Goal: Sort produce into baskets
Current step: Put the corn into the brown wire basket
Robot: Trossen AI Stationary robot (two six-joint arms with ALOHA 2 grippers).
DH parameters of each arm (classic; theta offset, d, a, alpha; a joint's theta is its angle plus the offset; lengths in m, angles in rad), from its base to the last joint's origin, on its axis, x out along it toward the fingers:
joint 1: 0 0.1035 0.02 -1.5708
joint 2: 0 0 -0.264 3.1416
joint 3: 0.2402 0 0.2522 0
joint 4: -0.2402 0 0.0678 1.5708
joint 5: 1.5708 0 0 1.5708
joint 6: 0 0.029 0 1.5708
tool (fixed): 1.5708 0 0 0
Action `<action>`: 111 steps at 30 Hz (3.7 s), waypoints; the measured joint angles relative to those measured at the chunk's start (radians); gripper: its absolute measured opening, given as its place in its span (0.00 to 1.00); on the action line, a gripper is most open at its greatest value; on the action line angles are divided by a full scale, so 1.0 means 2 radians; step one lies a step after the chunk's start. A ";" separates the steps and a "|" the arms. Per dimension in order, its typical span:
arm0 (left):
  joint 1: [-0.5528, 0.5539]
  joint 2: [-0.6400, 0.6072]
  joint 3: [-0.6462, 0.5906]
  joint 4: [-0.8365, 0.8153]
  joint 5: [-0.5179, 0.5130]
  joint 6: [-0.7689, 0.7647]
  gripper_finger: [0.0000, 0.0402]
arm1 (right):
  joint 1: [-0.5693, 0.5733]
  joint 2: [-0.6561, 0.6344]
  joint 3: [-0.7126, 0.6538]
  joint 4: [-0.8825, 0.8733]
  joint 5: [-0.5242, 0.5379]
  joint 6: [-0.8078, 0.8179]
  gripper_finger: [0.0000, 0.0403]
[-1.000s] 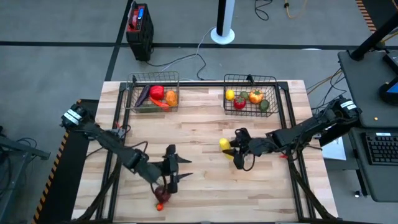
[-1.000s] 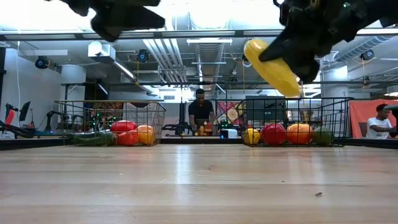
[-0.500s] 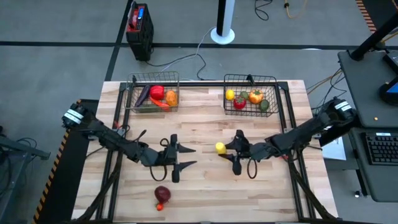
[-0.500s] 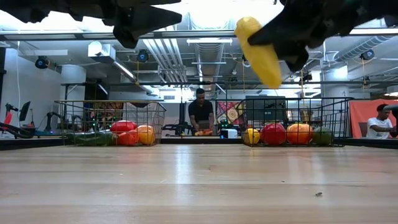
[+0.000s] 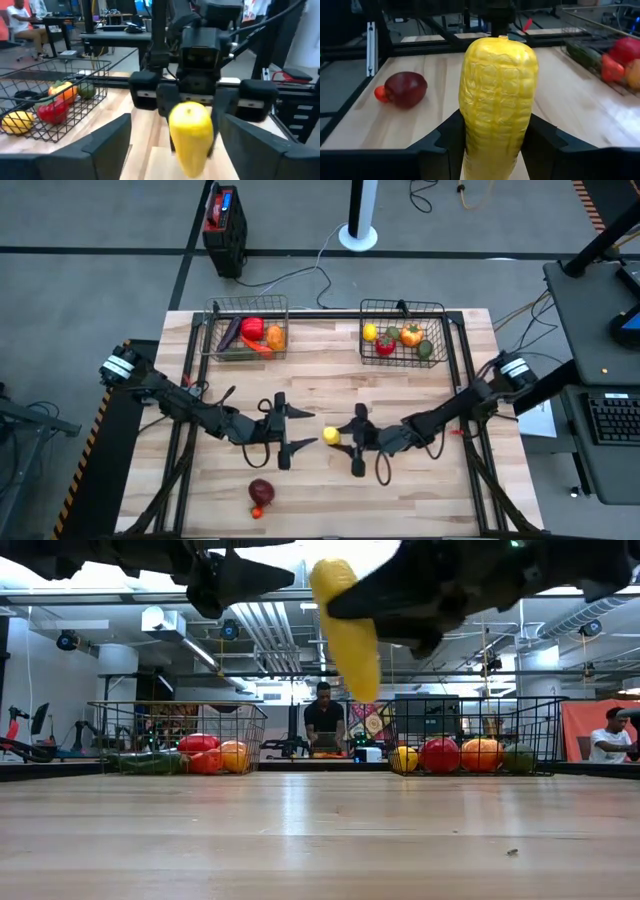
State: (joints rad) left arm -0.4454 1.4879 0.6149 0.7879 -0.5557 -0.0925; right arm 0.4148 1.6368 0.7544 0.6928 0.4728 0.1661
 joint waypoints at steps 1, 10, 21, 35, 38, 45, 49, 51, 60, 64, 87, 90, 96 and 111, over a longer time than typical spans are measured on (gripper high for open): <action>0.000 0.000 0.000 0.000 0.003 0.005 0.72 | 0.000 0.007 0.010 -0.003 0.000 -0.006 0.37; 0.003 0.000 -0.002 -0.003 0.051 0.021 0.76 | 0.000 0.040 0.056 -0.007 0.000 -0.028 0.37; 0.019 0.047 0.009 0.034 0.089 0.026 0.76 | 0.000 0.040 0.085 -0.045 0.000 -0.044 0.37; 0.019 0.091 0.022 0.088 0.104 0.046 0.62 | 0.000 0.040 0.085 -0.056 0.000 -0.041 0.37; 0.019 0.091 0.022 0.090 0.104 0.045 0.56 | 0.000 0.040 0.085 -0.057 0.000 -0.043 0.37; 0.019 0.091 0.022 0.089 0.103 0.041 0.39 | 0.000 0.040 0.085 -0.056 0.000 -0.045 0.37; 0.019 0.091 0.022 0.089 0.101 0.040 0.34 | 0.000 0.040 0.085 -0.057 0.001 -0.045 0.37; 0.019 0.091 0.022 0.089 0.100 0.040 0.34 | 0.000 0.040 0.085 -0.057 0.001 -0.045 0.37; 0.019 0.091 0.022 0.087 0.100 0.037 0.34 | 0.000 0.040 0.085 -0.056 0.000 -0.023 0.55; 0.019 0.090 0.022 0.087 0.100 0.035 0.34 | 0.000 0.039 0.085 -0.056 0.000 -0.016 0.64; 0.113 -0.134 0.072 -0.418 -0.002 -0.023 0.37 | -0.001 -0.002 0.186 -0.415 0.000 0.126 0.83; 0.154 -0.159 0.112 -0.518 -0.011 0.002 0.37 | -0.001 -0.002 0.193 -0.416 0.000 0.118 0.81; 0.265 -0.184 0.164 -0.618 -0.012 0.093 0.35 | -0.001 -0.001 0.193 -0.417 0.000 0.115 0.82; 0.547 -0.160 0.157 -0.657 0.094 0.180 0.36 | -0.001 0.000 0.185 -0.415 0.012 0.116 0.81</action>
State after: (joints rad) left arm 0.6489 1.1683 0.9288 -0.5258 -0.3679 0.2682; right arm 0.4118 1.6363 1.1236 -0.1379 0.4968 0.3988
